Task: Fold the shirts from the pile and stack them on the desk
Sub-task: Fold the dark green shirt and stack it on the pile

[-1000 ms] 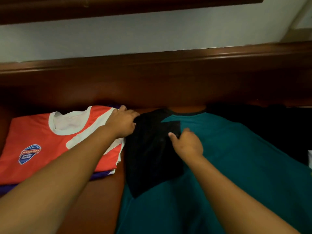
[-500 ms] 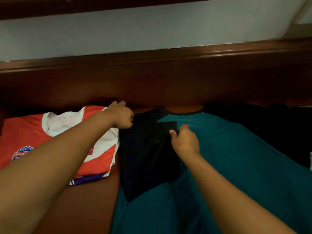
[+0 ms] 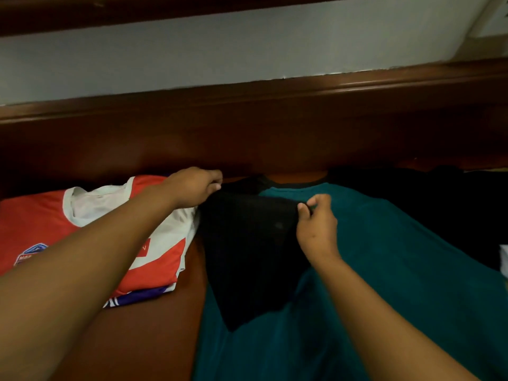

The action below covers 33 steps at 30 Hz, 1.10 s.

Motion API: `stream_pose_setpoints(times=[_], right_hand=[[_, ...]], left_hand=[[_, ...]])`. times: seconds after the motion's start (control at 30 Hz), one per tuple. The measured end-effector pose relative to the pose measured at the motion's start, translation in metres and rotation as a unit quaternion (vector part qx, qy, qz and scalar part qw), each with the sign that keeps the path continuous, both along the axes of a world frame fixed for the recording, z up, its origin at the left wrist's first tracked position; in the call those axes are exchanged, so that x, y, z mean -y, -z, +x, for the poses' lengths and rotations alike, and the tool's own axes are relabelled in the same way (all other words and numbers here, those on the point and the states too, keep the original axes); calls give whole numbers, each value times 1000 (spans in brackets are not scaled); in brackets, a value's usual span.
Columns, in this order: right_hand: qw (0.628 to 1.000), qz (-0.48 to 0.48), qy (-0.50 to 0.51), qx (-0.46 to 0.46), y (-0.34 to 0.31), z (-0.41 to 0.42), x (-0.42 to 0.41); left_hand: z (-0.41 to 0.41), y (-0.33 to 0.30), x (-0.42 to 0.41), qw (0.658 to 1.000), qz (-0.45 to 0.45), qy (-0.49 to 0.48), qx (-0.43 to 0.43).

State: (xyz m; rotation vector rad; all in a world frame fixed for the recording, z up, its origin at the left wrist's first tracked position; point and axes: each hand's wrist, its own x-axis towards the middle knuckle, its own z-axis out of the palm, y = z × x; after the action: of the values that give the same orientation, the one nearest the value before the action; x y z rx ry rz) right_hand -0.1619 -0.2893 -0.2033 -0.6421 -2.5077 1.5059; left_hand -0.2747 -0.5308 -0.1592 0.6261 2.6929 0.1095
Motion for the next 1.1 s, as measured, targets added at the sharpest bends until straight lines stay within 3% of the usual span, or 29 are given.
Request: stream_pose_setpoints(times=[0.23, 0.33, 0.43, 0.57, 0.7, 0.8, 0.97, 1.1], right_hand=[[1000, 9, 13, 11, -1, -1, -18], [998, 19, -8, 57, 3, 11, -24], [995, 29, -28, 95, 4, 36, -26], [991, 24, -29, 125, 4, 51, -23], [992, 25, -15, 127, -4, 42, -19], [993, 55, -4, 109, -8, 38, -21], [983, 94, -18, 159, 5, 46, -31], [976, 175, -15, 130, 5, 71, -31]], left_hand=[[-8, 13, -17, 995, 21, -19, -93], [16, 24, -22, 973, 92, -74, -197], [72, 40, -29, 943, 158, -165, -242], [127, 67, -39, 954, 134, -166, -212], [124, 83, -41, 973, 73, -184, -118], [122, 89, -37, 976, 35, -187, -109], [132, 82, -39, 972, 61, -213, -78], [171, 75, -33, 964, 107, -237, -62]])
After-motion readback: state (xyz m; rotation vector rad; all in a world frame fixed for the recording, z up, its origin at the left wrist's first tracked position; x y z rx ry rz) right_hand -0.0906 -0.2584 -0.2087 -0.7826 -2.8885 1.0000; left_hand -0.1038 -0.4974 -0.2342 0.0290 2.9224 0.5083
